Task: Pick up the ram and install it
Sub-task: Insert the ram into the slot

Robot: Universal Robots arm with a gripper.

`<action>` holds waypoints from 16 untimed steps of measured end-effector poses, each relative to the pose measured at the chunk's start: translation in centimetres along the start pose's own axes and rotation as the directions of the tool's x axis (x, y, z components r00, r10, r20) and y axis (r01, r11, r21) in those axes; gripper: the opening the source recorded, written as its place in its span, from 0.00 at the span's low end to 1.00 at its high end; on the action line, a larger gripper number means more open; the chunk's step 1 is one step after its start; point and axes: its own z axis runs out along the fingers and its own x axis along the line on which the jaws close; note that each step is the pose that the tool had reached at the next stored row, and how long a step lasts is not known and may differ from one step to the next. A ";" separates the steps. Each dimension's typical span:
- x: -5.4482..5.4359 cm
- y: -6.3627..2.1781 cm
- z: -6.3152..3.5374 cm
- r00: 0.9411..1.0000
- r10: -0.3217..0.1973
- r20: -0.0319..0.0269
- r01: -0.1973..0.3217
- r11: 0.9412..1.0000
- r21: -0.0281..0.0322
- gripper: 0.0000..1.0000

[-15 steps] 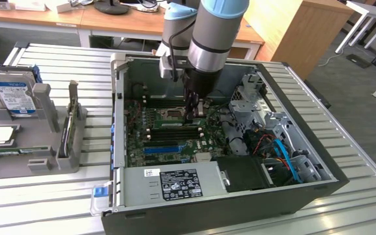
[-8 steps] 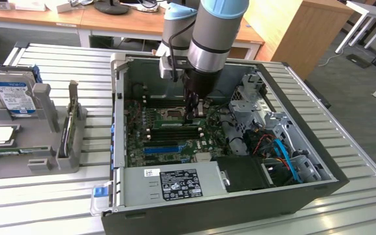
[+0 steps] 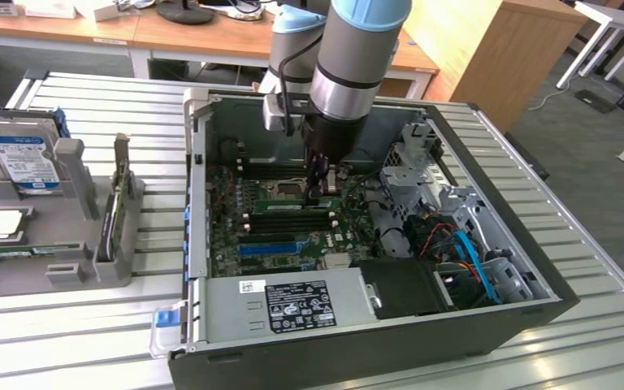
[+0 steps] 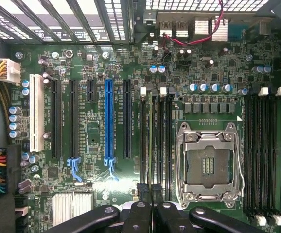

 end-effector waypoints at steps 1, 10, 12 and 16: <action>0.0 0.01 0.05 1.000 0.000 0.000 0.000 1.000 0.000 0.12; 0.0 0.03 0.34 1.000 0.000 -0.001 0.000 1.000 0.000 0.12; 0.0 0.03 0.35 1.000 0.000 0.000 0.000 1.000 0.000 0.12; 0.0 0.03 0.56 1.000 0.000 0.000 0.000 1.000 0.000 0.12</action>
